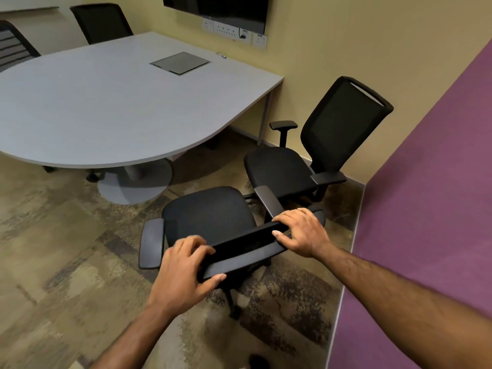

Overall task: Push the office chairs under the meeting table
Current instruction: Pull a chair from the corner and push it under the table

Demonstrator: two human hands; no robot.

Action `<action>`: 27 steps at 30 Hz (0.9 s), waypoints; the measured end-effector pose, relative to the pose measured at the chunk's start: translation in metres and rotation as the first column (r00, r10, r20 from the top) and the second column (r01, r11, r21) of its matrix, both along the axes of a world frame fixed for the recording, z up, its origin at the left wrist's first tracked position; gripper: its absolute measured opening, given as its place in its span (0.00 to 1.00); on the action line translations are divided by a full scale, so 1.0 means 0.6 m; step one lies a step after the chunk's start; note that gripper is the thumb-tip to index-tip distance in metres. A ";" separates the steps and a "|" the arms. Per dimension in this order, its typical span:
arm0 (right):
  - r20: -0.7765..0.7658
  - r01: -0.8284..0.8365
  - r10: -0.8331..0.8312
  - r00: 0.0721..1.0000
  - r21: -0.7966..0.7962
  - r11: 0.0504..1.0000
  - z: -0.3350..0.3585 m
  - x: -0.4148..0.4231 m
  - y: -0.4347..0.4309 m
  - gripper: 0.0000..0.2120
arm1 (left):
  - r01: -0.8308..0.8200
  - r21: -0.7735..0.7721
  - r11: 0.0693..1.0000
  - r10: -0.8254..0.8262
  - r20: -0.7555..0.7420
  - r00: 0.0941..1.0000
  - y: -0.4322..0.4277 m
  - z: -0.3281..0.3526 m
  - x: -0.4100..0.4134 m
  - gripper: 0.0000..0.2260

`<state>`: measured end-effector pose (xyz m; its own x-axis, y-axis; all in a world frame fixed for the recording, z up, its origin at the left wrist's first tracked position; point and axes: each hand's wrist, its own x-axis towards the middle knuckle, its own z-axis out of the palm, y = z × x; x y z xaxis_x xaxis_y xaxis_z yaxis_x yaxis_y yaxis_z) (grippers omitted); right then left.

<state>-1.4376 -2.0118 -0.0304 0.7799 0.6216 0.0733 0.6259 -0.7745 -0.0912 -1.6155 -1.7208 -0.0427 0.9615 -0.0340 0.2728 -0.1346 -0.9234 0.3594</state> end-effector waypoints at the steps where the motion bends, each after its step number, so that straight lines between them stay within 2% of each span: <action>1: -0.006 0.001 -0.001 1.000 0.001 1.000 0.000 0.005 0.006 0.24 | -0.028 0.031 0.999 0.030 -0.064 0.998 0.003 0.004 0.010 0.32; 4: -0.030 0.006 -0.006 1.000 0.012 1.000 0.001 0.022 0.024 0.23 | -0.079 0.128 0.989 0.110 -0.260 0.959 0.012 0.016 0.042 0.46; 8: -0.060 0.035 -0.034 0.998 0.013 0.999 0.001 0.043 0.040 0.24 | -0.051 0.169 0.984 0.098 -0.278 0.956 0.027 0.013 0.071 0.51; 12: -0.064 0.066 -0.068 0.996 -0.039 0.997 0.002 0.057 0.054 0.28 | -0.091 0.109 0.990 0.124 -0.350 0.929 0.041 0.016 0.096 0.54; 16: -0.073 0.049 -0.053 0.996 -0.058 0.997 0.009 0.074 0.076 0.27 | -0.105 0.098 0.990 0.133 -0.351 0.927 0.057 0.019 0.114 0.54; 27: -0.027 -0.009 0.009 1.000 0.018 1.000 -0.007 0.180 0.146 0.27 | -0.186 0.119 0.975 0.213 -0.274 0.938 0.113 0.017 0.187 0.51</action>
<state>-1.3295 -1.9242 -0.0346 0.7760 0.6276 0.0633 0.6302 -0.7668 -0.1223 -1.5034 -1.6532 -0.0328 0.9879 0.1547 -0.0067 0.1507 -0.9510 0.2699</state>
